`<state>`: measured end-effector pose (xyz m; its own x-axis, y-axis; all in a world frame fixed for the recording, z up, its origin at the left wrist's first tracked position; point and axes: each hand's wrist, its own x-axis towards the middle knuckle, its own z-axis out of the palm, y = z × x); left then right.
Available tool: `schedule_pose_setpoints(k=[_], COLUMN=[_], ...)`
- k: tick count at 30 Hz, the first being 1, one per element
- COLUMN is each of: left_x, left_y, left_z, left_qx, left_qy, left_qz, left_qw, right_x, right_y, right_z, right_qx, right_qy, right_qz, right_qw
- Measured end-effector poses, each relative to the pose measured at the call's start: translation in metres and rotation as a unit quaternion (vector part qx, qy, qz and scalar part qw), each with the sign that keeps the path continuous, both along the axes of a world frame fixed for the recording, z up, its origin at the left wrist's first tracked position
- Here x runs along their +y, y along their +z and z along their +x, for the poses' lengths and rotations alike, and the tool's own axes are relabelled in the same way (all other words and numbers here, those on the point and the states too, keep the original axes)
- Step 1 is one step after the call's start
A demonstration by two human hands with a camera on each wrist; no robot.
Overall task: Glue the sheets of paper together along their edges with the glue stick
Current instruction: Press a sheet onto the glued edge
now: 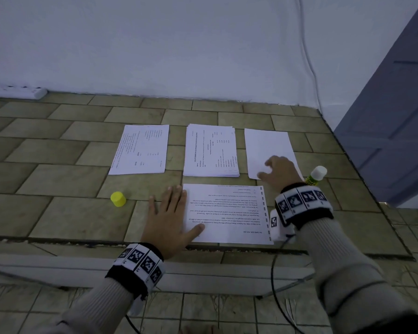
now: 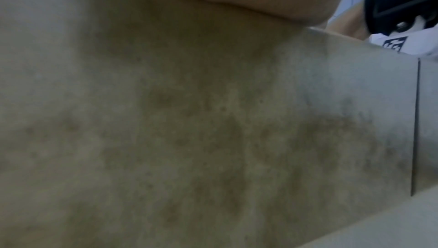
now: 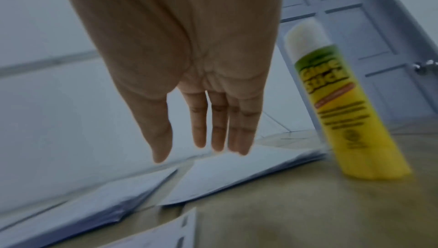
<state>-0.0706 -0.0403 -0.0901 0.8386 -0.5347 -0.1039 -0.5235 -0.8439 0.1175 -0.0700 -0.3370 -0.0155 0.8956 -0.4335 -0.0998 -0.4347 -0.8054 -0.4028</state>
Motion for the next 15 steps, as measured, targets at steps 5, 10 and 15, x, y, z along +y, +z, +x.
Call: schedule_pose_setpoints(k=[5,10,15], left_x=[0.000,0.000,0.001], left_y=[0.001,0.003,0.002], left_z=[-0.001,0.000,0.000], left_qx=[0.003,0.006,0.005], left_qy=[0.004,0.006,0.002], left_qz=[0.005,0.002,0.009], left_qw=[1.000,1.000,1.000], right_x=[-0.008,-0.015,-0.017], right_y=[-0.016,-0.028,-0.021], right_z=[0.031,0.034,0.033], right_qx=[0.161,0.156,0.143], right_qy=[-0.028,-0.013,-0.007], right_qz=[-0.059,-0.089,-0.092], right_qw=[0.985,0.984,0.985])
